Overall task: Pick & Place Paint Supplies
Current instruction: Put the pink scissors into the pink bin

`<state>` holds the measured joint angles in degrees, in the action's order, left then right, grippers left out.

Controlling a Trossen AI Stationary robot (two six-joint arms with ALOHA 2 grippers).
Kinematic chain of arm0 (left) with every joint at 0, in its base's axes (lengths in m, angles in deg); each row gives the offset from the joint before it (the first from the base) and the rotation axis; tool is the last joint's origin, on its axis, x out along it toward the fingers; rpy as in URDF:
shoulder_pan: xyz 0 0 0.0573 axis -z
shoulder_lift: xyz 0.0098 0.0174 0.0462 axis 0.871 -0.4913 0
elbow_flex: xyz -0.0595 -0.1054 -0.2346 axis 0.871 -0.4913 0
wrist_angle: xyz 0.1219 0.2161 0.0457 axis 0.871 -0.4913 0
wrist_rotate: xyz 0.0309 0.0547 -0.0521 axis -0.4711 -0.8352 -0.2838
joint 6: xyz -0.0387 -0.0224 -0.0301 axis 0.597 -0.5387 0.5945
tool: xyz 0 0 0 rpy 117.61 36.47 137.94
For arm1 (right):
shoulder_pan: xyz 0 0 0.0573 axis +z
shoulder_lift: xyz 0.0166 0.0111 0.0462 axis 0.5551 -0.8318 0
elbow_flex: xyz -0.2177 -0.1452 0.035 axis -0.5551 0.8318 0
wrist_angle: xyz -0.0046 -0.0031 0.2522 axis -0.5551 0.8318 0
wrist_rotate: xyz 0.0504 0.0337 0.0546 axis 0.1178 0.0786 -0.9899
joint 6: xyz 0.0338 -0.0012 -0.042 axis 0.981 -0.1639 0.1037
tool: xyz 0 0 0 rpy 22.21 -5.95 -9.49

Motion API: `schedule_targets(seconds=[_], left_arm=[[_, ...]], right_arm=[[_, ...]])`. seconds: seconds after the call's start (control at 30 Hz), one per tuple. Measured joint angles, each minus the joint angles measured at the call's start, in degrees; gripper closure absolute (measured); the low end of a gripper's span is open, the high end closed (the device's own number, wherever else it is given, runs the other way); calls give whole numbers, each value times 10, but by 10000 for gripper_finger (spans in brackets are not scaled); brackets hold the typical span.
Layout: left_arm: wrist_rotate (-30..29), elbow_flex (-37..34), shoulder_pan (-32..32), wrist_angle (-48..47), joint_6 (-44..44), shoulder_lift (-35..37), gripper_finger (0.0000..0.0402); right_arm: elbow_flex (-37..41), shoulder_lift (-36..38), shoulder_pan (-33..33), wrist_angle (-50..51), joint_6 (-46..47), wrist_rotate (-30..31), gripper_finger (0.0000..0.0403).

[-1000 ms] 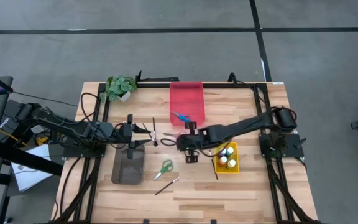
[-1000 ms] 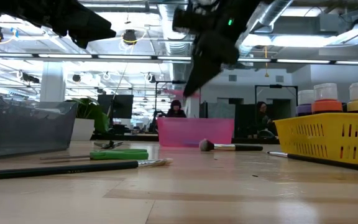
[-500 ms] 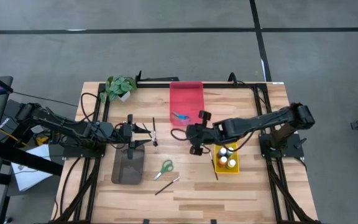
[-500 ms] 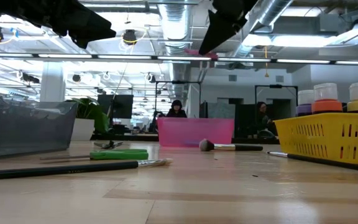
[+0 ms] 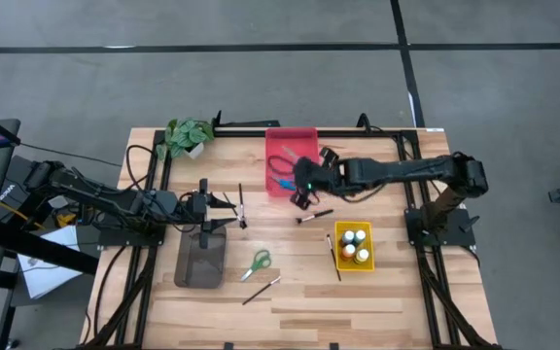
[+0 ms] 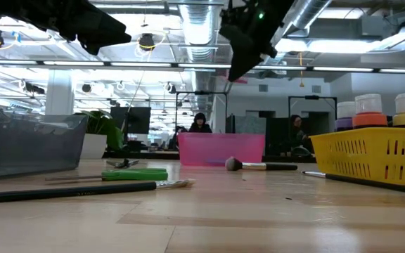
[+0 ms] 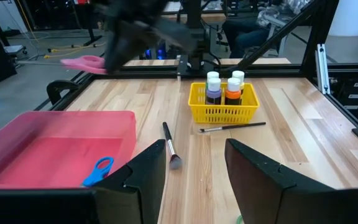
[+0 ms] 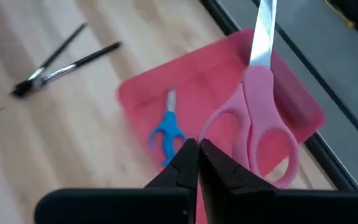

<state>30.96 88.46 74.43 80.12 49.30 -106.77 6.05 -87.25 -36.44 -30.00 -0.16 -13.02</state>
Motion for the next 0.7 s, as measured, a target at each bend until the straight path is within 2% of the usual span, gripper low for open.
schedule_targets(seconds=[0.1, 0.3, 0.4, 0.53, 0.7], left_arm=[[0, 0, 0, 0, 0, 0, 243], [0, 0, 0, 0, 6, 0, 243], [0, 0, 0, 0, 6, 0, 243], [0, 0, 0, 0, 6, 0, 243], [0, 0, 0, -1, 6, 0, 243]], right_arm=[[0, 0, -41, -22, -17, -22, 403], [0, 0, -117, -99, -53, -129, 403], [5, 0, -146, -129, -54, -164, 403], [39, 0, -179, -156, -43, -192, 403], [114, -1, -211, -234, -15, -230, 403]])
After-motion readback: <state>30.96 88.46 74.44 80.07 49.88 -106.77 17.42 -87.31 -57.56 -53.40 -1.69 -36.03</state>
